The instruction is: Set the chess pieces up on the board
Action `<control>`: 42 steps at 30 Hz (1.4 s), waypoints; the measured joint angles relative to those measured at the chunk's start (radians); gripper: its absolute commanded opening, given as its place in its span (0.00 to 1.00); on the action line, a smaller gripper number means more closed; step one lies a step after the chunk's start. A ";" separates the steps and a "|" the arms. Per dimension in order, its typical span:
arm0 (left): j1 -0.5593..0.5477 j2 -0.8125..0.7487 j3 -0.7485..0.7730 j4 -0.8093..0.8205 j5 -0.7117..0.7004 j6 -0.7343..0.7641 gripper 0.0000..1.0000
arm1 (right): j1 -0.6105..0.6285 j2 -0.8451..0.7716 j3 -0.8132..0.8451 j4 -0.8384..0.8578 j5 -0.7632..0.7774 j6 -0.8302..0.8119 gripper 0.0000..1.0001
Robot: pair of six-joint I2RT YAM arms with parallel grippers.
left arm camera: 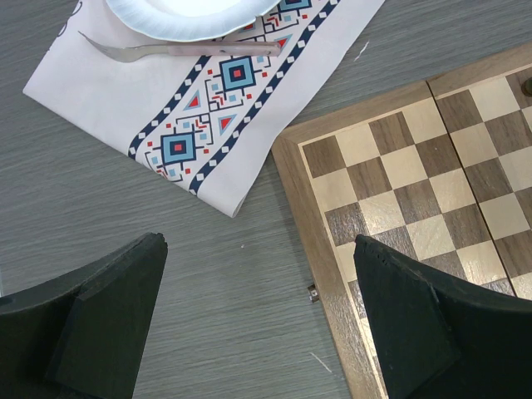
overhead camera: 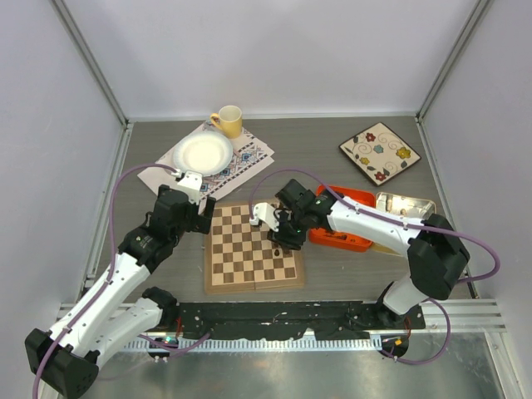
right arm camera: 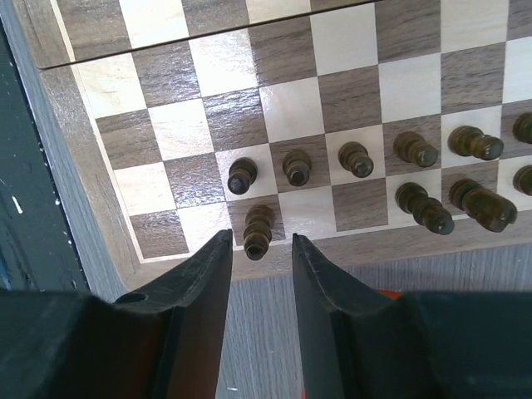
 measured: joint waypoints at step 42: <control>0.002 -0.093 0.000 0.018 0.133 -0.190 0.99 | -0.669 -0.396 -0.090 0.008 -0.325 0.072 0.58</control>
